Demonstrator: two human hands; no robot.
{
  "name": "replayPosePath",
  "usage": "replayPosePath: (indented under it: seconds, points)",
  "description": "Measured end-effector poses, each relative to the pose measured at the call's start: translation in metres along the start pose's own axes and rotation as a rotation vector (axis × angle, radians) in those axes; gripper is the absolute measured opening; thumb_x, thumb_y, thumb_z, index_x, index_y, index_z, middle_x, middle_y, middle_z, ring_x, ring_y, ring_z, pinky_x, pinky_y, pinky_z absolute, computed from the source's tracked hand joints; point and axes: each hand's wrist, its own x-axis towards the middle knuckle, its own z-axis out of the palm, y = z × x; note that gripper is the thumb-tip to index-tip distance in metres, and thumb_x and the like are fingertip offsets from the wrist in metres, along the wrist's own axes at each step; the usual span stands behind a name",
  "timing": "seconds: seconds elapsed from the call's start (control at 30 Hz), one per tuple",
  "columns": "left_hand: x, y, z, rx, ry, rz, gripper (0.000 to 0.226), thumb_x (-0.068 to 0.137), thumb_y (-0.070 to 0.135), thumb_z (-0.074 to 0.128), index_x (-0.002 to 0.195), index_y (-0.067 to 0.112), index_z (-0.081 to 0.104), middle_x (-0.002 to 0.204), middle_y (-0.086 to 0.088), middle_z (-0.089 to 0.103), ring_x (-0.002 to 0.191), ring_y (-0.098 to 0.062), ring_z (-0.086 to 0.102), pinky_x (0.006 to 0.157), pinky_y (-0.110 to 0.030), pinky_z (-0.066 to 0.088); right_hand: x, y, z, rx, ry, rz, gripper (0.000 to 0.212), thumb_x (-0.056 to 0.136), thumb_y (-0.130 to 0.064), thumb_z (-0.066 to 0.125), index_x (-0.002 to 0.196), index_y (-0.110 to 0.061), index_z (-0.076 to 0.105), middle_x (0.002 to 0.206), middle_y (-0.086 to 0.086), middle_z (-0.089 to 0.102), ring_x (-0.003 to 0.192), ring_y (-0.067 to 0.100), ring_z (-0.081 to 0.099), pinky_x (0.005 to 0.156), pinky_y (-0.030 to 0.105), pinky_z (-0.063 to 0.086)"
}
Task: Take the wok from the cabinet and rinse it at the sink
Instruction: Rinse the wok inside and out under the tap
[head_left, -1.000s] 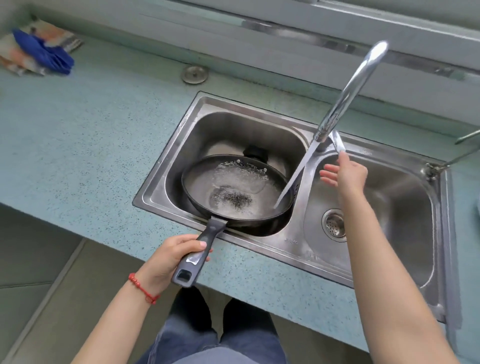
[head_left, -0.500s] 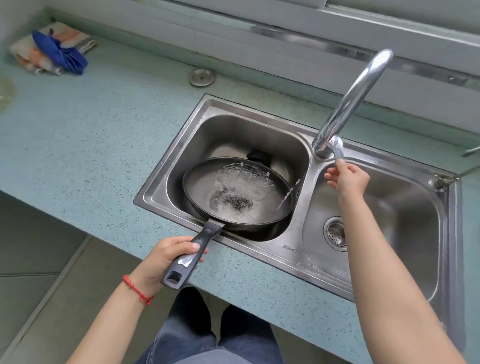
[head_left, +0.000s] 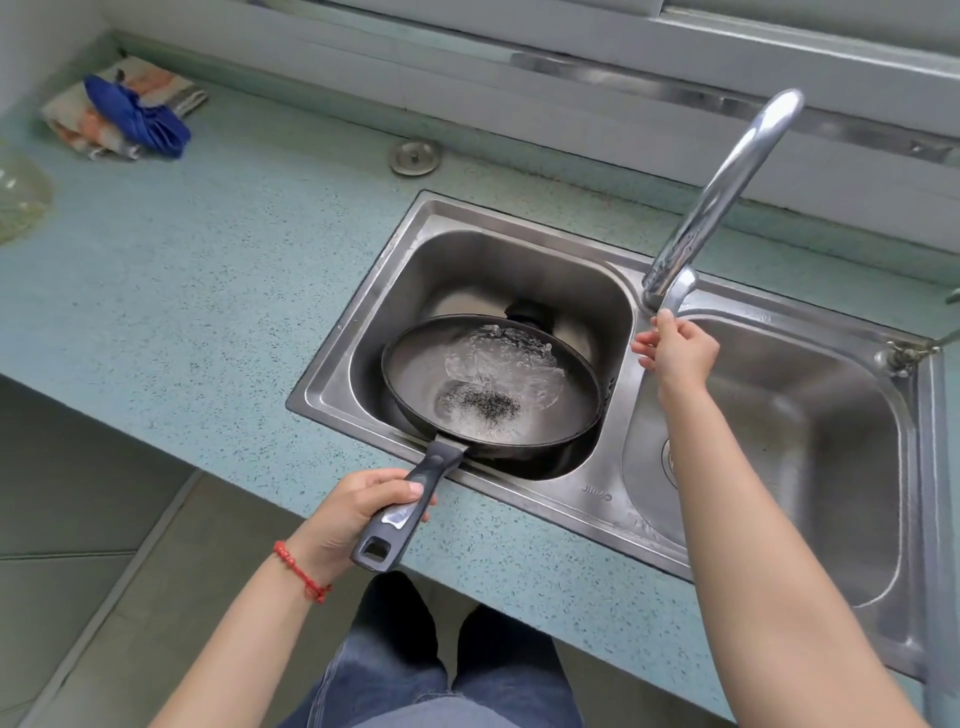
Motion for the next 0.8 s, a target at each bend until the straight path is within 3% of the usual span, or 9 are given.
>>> replayPosePath:
  seconds: [0.2, 0.4, 0.5, 0.6, 0.8]
  points:
    - [0.003, 0.006, -0.005, 0.013, -0.104, 0.021, 0.033, 0.058, 0.021, 0.067, 0.080, -0.003, 0.063, 0.057, -0.003, 0.066, 0.050, -0.009, 0.060, 0.049, -0.016, 0.047, -0.060, 0.017, -0.001, -0.073, -0.044, 0.084, 0.020, 0.087, -0.016, 0.051, 0.068, -0.013, 0.057, 0.062, 0.006, 0.060, 0.036, 0.002, 0.056, 0.039, 0.014, 0.043]
    - [0.014, 0.004, -0.012, 0.125, -0.201, 0.036, 0.043, 0.051, 0.039, 0.072, 0.078, 0.007, 0.065, 0.069, -0.001, 0.065, 0.065, -0.012, 0.060, 0.063, -0.021, 0.049, -0.164, 0.037, 0.007, -0.151, -0.160, 0.167, 0.020, 0.089, -0.018, 0.052, 0.073, -0.011, 0.062, 0.063, 0.006, 0.064, 0.046, 0.009, 0.058, 0.045, 0.018, 0.044]
    - [0.022, 0.005, -0.021, 0.167, -0.275, 0.033, 0.023, 0.067, 0.031, 0.073, 0.073, 0.011, 0.065, 0.065, 0.004, 0.064, 0.066, -0.012, 0.060, 0.062, -0.021, 0.048, -0.219, 0.041, 0.021, -0.190, -0.221, 0.207, 0.022, 0.090, -0.022, 0.052, 0.076, -0.010, 0.063, 0.063, 0.005, 0.063, 0.049, 0.012, 0.058, 0.048, 0.021, 0.043]
    - [0.030, 0.005, -0.021, 0.167, -0.285, 0.005, 0.015, 0.081, 0.025, 0.060, 0.075, 0.012, 0.064, 0.063, 0.006, 0.066, 0.065, -0.013, 0.060, 0.067, -0.026, 0.048, -0.258, 0.038, 0.037, -0.224, -0.280, 0.265, 0.022, 0.089, -0.027, 0.053, 0.083, -0.009, 0.064, 0.062, 0.004, 0.062, 0.051, 0.015, 0.058, 0.047, 0.021, 0.043]
    - [0.036, 0.008, -0.016, 0.142, -0.348, -0.072, 0.029, 0.087, 0.025, 0.052, 0.062, 0.016, 0.062, 0.047, 0.008, 0.060, 0.044, -0.004, 0.055, 0.046, -0.016, 0.042, -0.282, 0.026, 0.070, -0.203, -0.355, 0.402, 0.025, 0.087, -0.032, 0.056, 0.084, -0.008, 0.060, 0.066, 0.005, 0.059, 0.053, 0.015, 0.059, 0.045, 0.024, 0.052]
